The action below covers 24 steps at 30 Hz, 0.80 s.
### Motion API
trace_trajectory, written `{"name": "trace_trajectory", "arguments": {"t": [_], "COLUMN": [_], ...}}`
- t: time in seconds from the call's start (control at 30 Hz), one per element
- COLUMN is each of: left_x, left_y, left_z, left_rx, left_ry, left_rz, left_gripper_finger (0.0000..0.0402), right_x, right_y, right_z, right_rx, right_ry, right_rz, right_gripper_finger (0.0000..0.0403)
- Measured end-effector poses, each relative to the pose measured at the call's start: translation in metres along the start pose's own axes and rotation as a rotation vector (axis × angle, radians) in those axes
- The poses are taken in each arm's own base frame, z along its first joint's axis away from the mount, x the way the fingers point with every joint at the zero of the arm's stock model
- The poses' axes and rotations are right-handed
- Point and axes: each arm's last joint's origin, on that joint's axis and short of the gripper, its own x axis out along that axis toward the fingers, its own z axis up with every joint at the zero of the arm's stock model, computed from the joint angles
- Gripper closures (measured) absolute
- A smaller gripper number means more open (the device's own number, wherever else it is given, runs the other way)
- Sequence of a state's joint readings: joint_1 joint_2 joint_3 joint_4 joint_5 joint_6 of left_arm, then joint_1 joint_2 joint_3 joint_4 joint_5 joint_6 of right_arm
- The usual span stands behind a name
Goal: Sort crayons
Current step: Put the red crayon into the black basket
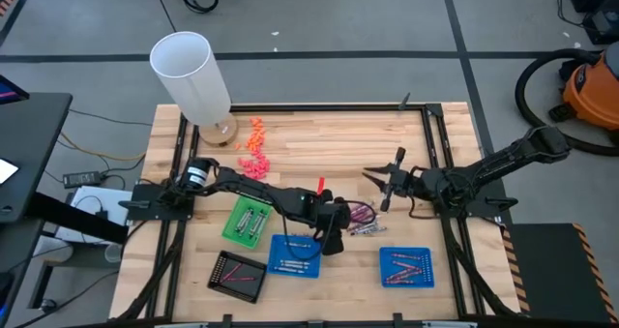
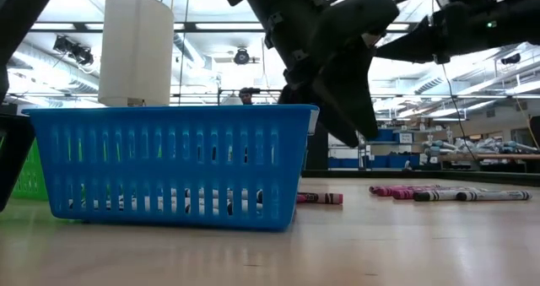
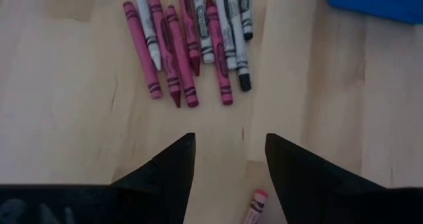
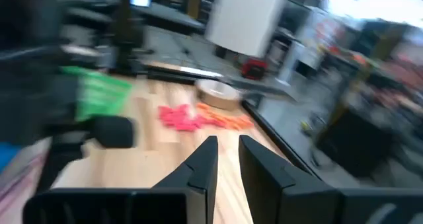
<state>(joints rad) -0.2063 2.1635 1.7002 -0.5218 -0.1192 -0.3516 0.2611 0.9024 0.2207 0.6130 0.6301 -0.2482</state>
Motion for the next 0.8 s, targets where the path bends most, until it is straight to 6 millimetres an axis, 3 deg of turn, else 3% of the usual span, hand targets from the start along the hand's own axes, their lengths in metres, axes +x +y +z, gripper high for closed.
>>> {"name": "trace_trajectory", "arguments": {"t": [0.17, 0.4, 0.57, 0.8], "left_x": [-0.001, 0.003, 0.008, 0.011], "left_y": [-0.005, -0.011, -0.002, 0.017], "left_z": [-0.001, -0.011, -0.021, 0.0], "left_rx": [-0.02, -0.016, 0.125, 0.112], "left_ry": [-0.004, 0.057, 0.151, -0.006], "left_rz": [-0.003, 0.013, 0.104, 0.172], "left_gripper_finger": [0.0208, 0.0208, 0.0207, 0.0207], "right_x": [0.0, 0.002, 0.003, 0.003], "right_y": [0.004, 0.004, 0.003, 0.003], "right_z": [0.0, -0.001, -0.001, -0.003], "right_rx": [-0.094, -0.137, -0.125, -0.12], "right_ry": [-0.031, -0.029, -0.037, -0.024], "right_rz": [0.128, 0.124, 0.155, 0.155], "right_gripper_finger": [0.0331, 0.0331, 0.0331, 0.0331]}}
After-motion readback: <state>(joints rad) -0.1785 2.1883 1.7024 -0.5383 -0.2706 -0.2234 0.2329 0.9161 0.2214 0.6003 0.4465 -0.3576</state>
